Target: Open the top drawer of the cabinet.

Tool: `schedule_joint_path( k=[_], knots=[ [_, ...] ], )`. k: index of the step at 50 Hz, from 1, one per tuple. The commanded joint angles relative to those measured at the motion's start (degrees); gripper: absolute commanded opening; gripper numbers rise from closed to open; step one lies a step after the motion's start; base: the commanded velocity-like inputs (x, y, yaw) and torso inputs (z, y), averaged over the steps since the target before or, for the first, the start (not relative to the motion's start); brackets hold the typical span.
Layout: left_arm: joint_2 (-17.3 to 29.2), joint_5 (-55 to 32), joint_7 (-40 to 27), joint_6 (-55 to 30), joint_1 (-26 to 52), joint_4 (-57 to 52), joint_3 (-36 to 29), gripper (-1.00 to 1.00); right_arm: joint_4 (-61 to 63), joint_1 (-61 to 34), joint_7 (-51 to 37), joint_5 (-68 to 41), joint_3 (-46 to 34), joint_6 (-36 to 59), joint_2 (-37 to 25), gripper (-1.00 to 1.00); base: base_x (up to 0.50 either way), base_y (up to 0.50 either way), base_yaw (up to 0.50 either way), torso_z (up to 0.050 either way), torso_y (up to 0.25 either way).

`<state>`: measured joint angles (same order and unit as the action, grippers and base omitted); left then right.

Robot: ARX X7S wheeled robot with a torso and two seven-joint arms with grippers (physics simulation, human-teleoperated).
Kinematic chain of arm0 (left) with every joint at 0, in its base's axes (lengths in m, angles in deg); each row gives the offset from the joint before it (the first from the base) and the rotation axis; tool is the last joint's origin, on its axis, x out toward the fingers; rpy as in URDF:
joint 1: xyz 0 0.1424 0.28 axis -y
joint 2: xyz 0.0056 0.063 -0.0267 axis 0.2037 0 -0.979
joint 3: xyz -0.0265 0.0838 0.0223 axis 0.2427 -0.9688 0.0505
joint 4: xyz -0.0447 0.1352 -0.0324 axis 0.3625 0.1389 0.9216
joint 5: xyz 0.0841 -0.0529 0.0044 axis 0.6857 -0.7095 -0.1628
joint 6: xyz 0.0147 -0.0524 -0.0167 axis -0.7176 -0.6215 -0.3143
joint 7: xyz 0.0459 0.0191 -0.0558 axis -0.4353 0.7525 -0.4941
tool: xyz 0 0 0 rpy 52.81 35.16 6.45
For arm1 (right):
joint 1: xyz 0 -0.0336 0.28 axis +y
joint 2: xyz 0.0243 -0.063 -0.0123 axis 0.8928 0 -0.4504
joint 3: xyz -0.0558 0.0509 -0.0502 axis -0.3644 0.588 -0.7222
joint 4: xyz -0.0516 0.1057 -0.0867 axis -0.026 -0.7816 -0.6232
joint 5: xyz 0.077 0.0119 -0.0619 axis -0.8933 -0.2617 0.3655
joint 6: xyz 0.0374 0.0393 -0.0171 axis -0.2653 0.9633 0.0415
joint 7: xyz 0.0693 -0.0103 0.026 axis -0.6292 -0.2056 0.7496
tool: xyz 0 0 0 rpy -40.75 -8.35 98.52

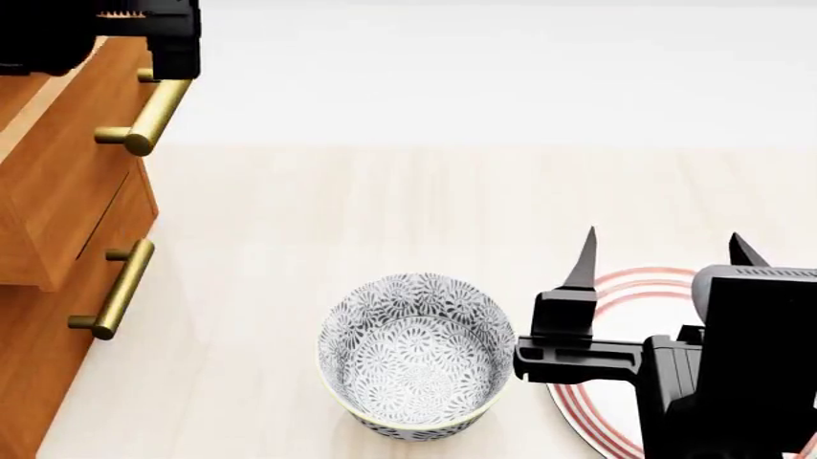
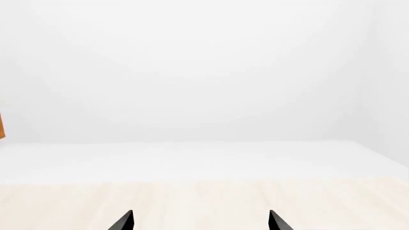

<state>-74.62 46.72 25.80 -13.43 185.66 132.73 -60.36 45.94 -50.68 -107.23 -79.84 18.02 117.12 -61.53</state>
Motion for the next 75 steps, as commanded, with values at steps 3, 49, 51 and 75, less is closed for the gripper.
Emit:
schedule_joint_path(
  k=[3, 49, 51, 75],
  knots=[
    [-0.96, -0.18, 1.49, 0.52, -3.07, -0.01, -1.07, 1.00, 0.07, 0.02, 0.76, 0.75, 0.96, -0.46, 0.72, 1.00, 0.00, 0.00, 0.00, 0.000, 0.000],
    [-1.02, -42.78, -6.38, -0.02, -0.81, -0.02, -26.97, 1.00, -1.41, 0.43, 0.97, 0.22, 0.65, -1.74, -0.08, 1.00, 0.00, 0.00, 0.00, 0.000, 0.000],
    [-1.02, -47.04, -7.24, 0.45, -0.72, -0.02, -30.33, 1.00, -1.25, 0.27, 0.85, -0.03, 0.69, -1.46, -0.14, 1.00, 0.00, 0.00, 0.00, 0.000, 0.000],
    [-1.02, -114.13, -12.08, 12.62, 2.71, -4.32, -91.02, 1.00, -2.30, 0.69, 2.01, -1.45, 1.81, -2.08, -1.22, 1.00, 0.00, 0.00, 0.00, 0.000, 0.000]
  ],
)
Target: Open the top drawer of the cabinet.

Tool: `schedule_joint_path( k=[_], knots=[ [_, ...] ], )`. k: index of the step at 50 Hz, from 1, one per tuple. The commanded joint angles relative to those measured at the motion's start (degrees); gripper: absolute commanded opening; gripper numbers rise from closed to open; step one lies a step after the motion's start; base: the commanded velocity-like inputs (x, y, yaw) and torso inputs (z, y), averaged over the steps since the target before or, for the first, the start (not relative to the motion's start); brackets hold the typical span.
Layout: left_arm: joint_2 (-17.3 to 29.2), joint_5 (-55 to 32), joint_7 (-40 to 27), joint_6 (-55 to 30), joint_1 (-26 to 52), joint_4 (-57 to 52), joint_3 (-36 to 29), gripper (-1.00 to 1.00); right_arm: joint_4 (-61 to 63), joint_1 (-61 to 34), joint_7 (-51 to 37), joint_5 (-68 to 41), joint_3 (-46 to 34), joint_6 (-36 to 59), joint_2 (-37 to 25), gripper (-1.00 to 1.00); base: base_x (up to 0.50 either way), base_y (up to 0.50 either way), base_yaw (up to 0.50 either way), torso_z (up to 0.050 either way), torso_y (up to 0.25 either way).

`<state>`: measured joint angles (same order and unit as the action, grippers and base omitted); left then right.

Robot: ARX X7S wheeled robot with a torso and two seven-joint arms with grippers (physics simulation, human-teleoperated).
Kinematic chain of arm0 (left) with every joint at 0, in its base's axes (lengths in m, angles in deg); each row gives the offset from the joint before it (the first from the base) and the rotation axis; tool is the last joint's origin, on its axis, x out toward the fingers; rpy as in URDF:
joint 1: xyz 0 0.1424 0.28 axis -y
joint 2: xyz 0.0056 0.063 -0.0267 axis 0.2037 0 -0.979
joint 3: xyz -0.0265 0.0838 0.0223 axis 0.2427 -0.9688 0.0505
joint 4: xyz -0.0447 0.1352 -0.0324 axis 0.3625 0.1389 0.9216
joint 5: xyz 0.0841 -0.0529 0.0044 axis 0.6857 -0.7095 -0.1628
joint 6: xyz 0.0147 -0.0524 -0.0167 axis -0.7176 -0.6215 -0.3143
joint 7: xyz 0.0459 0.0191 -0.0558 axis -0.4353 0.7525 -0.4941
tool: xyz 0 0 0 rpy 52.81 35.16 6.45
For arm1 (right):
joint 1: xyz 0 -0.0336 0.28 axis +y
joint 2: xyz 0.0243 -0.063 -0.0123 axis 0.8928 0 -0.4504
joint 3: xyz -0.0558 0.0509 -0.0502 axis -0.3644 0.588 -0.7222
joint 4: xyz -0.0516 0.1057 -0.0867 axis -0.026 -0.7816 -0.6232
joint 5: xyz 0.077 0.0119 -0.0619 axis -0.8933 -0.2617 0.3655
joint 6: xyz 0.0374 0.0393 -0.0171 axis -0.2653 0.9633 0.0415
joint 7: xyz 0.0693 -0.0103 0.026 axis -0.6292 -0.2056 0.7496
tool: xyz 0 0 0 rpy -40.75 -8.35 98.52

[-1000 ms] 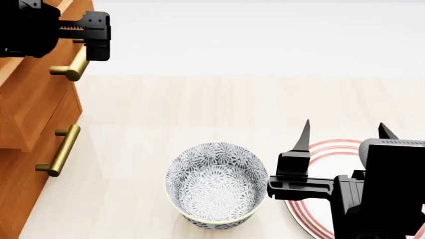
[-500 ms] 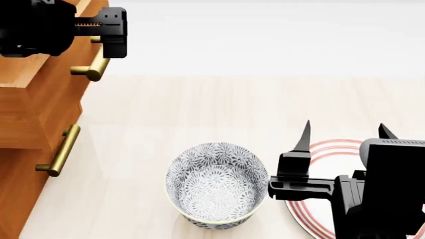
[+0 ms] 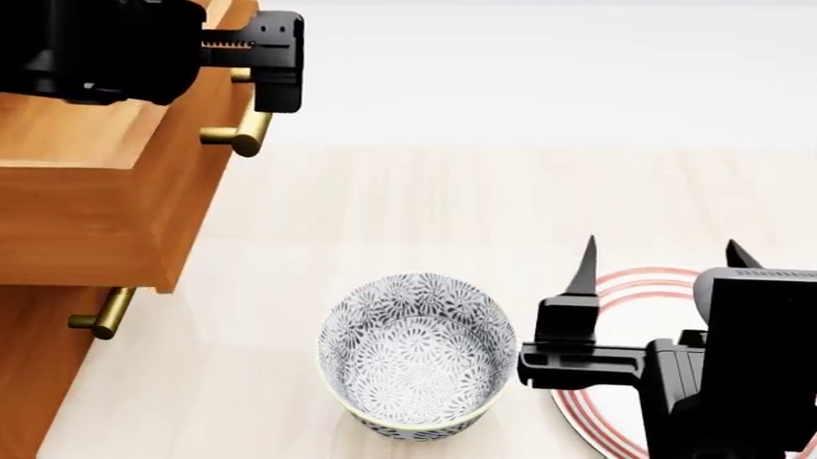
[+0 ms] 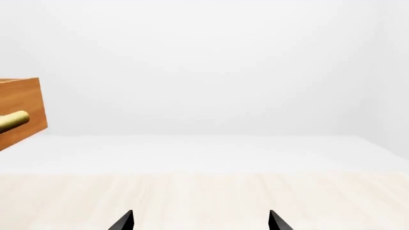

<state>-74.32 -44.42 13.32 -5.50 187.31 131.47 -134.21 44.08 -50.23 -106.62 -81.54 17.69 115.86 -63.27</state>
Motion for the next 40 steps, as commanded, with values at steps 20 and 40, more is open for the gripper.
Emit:
schedule_joint_path(
  k=[20, 40],
  knots=[
    [-1.32, -26.94, -3.91, 5.64, 1.89, -10.16, -15.69, 1.00, -2.13, 1.03, 2.09, -0.70, 3.86, -2.09, 0.23, 1.00, 0.00, 0.00, 0.00, 0.000, 0.000],
    [-1.32, -30.91, -6.12, 7.23, 2.30, -14.41, -15.05, 1.00, -4.52, 1.56, 3.50, -0.23, 2.40, -3.93, 0.80, 1.00, 0.00, 0.00, 0.00, 0.000, 0.000]
  ],
)
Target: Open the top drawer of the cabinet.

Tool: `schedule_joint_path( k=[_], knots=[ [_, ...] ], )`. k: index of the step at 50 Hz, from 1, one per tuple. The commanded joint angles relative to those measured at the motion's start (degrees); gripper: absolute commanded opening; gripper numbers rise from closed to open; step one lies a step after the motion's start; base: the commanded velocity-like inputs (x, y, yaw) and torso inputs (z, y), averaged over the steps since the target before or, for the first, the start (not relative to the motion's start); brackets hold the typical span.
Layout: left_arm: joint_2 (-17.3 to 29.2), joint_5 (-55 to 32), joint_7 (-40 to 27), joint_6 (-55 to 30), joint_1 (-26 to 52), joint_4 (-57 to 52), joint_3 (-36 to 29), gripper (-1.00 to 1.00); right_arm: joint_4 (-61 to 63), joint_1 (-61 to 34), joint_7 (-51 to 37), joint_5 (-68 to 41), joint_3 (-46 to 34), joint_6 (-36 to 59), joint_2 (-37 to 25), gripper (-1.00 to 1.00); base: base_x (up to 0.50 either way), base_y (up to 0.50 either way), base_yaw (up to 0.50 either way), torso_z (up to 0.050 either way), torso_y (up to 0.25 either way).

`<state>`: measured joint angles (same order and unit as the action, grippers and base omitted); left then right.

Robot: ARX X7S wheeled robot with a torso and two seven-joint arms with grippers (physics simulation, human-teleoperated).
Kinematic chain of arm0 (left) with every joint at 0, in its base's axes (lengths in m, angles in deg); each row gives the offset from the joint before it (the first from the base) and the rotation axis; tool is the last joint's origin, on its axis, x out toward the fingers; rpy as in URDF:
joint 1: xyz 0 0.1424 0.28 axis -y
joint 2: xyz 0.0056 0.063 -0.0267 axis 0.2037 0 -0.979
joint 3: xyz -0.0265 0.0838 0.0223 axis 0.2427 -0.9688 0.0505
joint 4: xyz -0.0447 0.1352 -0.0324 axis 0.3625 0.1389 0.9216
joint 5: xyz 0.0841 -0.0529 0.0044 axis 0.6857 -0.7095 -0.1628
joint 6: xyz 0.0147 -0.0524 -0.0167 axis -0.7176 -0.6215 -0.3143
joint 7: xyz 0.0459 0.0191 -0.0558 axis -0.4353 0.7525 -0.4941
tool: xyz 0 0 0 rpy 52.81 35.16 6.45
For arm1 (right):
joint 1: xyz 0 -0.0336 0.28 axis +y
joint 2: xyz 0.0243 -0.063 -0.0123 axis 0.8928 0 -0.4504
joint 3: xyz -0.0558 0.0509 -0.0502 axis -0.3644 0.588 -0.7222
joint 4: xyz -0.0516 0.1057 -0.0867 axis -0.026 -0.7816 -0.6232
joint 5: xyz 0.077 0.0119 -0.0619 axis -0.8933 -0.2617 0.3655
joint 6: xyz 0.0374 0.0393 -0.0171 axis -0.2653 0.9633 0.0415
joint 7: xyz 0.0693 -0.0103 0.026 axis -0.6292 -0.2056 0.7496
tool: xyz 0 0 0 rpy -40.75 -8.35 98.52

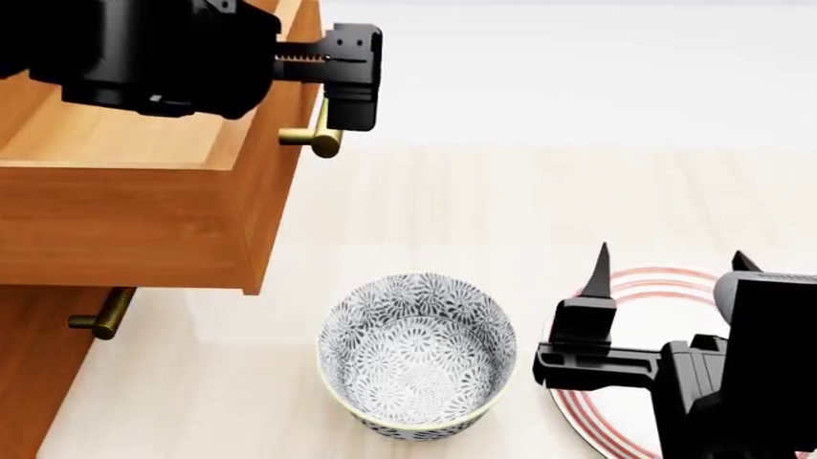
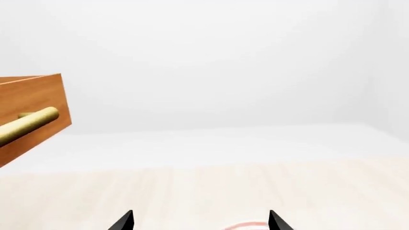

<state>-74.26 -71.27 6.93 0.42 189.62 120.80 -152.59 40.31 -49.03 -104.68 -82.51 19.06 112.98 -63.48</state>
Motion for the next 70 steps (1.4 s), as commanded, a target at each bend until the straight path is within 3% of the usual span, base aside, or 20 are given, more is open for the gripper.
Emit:
schedule_joint_path(
  k=[1, 35, 70],
  knots=[
    [-1.38, -4.05, -0.31, 1.69, -0.04, -4.12, 3.35, 1.00, -0.75, 0.44, 1.62, 0.66, 1.12, -1.11, 0.97, 1.00, 0.00, 0.00, 0.00, 0.000, 0.000],
    [-1.38, -12.90, -3.75, 3.26, 5.56, -10.94, 4.04, 1.00, -2.12, 1.20, 2.80, 1.05, 0.29, -1.98, -0.63, 1.00, 0.00, 0.00, 0.00, 0.000, 0.002],
    [-1.38, -0.20, 2.67, 0.05, 17.94, -0.81, 2.83, 1.00, 1.70, 0.92, 0.69, -0.78, 0.59, -0.19, -1.69, 1.00, 0.00, 0.00, 0.00, 0.000, 0.001]
  ],
)
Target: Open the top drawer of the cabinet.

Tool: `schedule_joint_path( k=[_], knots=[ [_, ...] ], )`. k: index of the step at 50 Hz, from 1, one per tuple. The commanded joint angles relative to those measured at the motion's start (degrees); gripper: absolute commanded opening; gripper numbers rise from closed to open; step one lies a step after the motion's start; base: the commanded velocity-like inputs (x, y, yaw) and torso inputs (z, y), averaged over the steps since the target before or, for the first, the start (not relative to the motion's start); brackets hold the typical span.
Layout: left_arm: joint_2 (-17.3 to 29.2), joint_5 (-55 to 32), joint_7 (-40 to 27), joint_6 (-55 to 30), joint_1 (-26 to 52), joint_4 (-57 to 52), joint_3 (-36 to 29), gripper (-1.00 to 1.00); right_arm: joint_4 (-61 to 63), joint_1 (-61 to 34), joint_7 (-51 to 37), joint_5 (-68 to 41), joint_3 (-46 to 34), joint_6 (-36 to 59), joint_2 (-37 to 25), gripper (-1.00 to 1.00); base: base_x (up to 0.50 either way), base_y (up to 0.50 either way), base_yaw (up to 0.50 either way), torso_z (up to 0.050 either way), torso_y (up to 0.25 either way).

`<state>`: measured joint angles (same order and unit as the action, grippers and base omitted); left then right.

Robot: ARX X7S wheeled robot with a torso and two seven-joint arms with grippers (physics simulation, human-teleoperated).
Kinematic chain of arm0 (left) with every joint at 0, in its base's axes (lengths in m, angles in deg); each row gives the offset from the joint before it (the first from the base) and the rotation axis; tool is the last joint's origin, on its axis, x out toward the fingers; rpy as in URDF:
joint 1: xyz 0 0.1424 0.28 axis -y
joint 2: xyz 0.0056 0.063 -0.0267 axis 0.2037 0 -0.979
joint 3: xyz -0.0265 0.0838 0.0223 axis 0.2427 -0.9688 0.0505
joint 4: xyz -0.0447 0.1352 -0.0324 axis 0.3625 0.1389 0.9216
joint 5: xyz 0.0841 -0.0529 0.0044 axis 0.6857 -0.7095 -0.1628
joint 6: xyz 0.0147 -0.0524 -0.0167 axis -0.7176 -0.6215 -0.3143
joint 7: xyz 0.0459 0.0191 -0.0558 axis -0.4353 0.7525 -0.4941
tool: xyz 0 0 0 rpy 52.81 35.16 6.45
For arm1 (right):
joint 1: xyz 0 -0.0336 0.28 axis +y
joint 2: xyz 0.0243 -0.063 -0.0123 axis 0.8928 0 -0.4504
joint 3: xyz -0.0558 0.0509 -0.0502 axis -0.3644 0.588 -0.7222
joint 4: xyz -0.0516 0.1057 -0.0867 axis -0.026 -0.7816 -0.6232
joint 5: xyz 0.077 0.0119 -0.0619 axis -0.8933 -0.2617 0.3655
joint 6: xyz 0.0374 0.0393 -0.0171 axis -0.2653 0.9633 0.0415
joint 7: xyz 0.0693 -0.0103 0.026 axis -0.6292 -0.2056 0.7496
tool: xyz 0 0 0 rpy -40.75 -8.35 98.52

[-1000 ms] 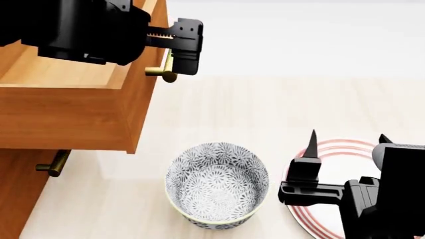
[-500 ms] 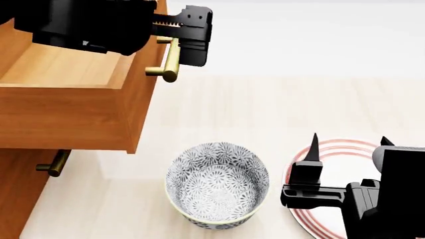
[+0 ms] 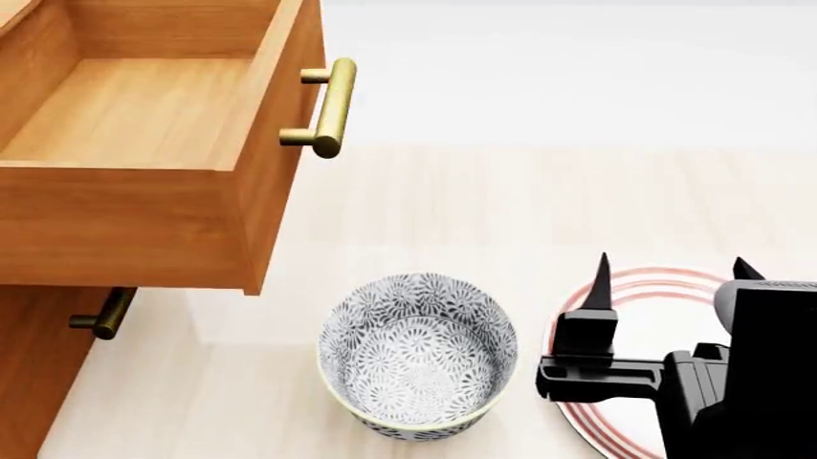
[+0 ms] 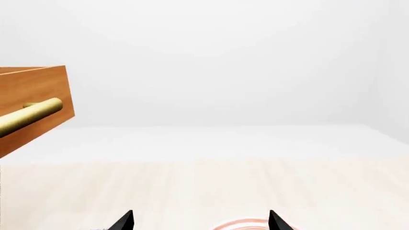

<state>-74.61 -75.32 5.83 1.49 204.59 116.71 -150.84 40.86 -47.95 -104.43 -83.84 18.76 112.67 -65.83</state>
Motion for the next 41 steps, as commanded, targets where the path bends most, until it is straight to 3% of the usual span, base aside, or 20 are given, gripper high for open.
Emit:
schedule_joint_path(
  k=[1, 16, 21, 23, 33, 41],
  knots=[
    [-1.04, 4.39, 4.16, -1.07, 3.23, 3.59, 1.03, 1.00, 1.17, -0.12, 0.44, 0.58, 0.80, 0.08, 0.66, 1.00, 0.00, 0.00, 0.00, 0.000, 0.000],
    [-1.03, 14.19, 14.48, -1.78, 8.53, 15.41, -1.71, 1.00, 2.22, -0.21, -0.03, -0.17, 1.12, 0.42, 0.13, 1.00, 0.00, 0.00, 0.00, 0.000, 0.000],
    [-0.30, 11.62, 15.73, 0.58, 8.64, 16.01, -6.56, 1.00, 3.07, -0.36, -0.52, -0.62, 1.17, 1.14, -0.30, 1.00, 0.00, 0.00, 0.00, 0.000, 0.000],
    [0.73, 15.86, 16.10, 1.01, 8.64, 16.01, -4.11, 1.00, 3.06, -0.35, -0.62, -0.77, 1.45, 1.23, -0.42, 1.00, 0.00, 0.00, 0.00, 0.000, 0.000],
    [5.37, 46.37, 18.87, -1.56, 8.59, 16.00, 20.93, 1.00, 2.99, -0.35, -0.85, -0.58, 0.90, 1.25, -0.52, 1.00, 0.00, 0.00, 0.00, 0.000, 0.000],
    [9.97, 55.20, 19.37, -0.39, 6.91, 13.55, 26.02, 1.00, 4.70, -0.50, -1.92, -1.32, 1.35, 2.06, -0.92, 1.00, 0.00, 0.00, 0.00, 0.000, 0.000]
  ],
)
